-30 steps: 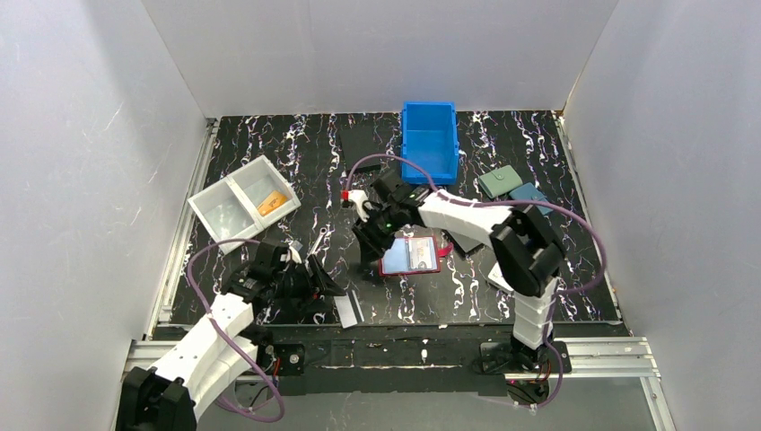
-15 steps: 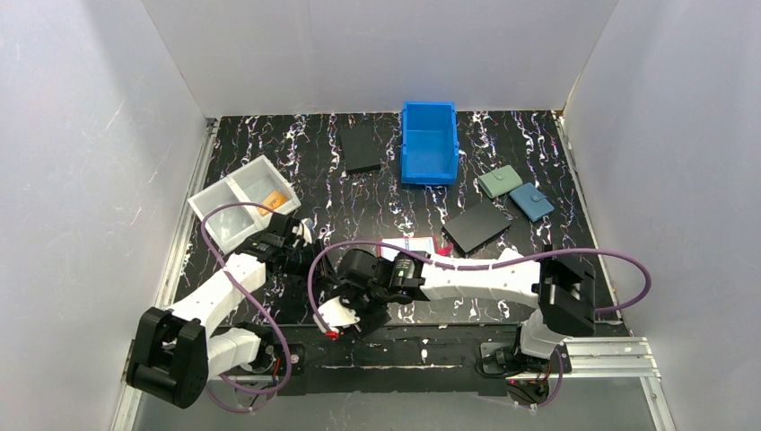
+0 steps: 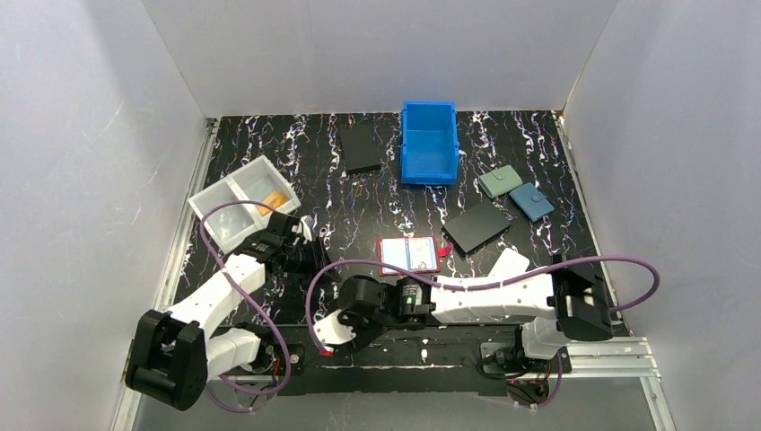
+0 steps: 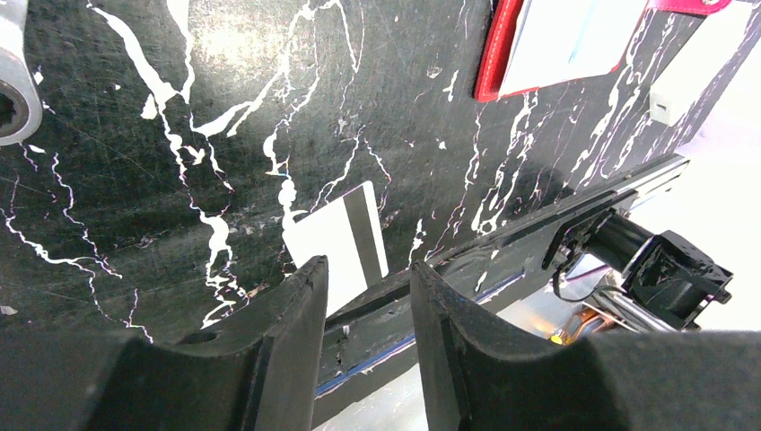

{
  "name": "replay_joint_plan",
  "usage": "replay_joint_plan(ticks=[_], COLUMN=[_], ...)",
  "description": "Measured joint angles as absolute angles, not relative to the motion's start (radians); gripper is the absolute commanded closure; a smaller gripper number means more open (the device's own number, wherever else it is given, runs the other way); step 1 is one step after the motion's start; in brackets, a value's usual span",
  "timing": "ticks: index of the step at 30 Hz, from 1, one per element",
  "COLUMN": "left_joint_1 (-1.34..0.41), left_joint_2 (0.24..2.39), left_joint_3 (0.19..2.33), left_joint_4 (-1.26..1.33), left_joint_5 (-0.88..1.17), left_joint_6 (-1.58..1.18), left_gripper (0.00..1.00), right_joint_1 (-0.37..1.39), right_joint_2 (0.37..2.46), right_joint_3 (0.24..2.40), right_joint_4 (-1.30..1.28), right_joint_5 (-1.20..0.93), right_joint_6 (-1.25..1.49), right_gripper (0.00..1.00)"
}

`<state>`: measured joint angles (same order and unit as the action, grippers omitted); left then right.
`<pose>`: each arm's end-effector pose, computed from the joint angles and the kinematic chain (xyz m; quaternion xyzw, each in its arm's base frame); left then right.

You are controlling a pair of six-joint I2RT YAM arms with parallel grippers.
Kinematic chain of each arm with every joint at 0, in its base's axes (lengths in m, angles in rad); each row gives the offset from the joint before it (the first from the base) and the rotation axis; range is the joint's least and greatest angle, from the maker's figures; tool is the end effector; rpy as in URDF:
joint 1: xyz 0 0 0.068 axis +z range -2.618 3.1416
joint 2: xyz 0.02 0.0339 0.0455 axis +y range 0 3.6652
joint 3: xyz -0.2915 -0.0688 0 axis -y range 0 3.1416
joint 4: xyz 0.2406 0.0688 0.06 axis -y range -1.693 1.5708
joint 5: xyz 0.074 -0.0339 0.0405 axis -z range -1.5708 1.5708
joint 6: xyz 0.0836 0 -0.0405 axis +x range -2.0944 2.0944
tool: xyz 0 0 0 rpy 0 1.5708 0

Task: Take the credit cards out of the card holder
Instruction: Pick up the credit card at the corner of the board.

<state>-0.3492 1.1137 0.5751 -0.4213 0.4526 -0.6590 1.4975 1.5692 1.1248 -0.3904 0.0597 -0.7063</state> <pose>0.1888 -0.1077 0.1810 -0.0767 0.9287 -0.3289 0.1532 0.0319 0.3669 0.2390 -0.8271 0.4310 0.1129 0.3425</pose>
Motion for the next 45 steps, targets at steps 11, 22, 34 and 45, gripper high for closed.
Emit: replay_joint_plan(ticks=[11,22,34,45], left_joint_1=[-0.349,-0.349,-0.349,-0.349], left_joint_2=[1.041,1.068,1.085,1.085], left_joint_3=[0.548,0.494,0.485,0.481], left_joint_4=[-0.382,-0.309,-0.282,-0.276], left_joint_5=[0.433,0.455,0.461,0.464], left_joint_6=[-0.707,-0.727,-0.738,-0.741], left_gripper=[0.63,0.63,0.63,0.63], right_joint_1=[1.619,1.632,1.636,1.688], right_joint_2=[1.667,1.768,1.824,1.827], right_joint_3=[1.01,0.963,0.906,0.888], right_joint_4=[-0.13,0.028,0.165,0.211], right_joint_5=[0.244,0.373,0.451,0.519], right_joint_6=[-0.537,-0.473,-0.477,-0.486], right_gripper=[0.34,0.36,0.63,0.89])
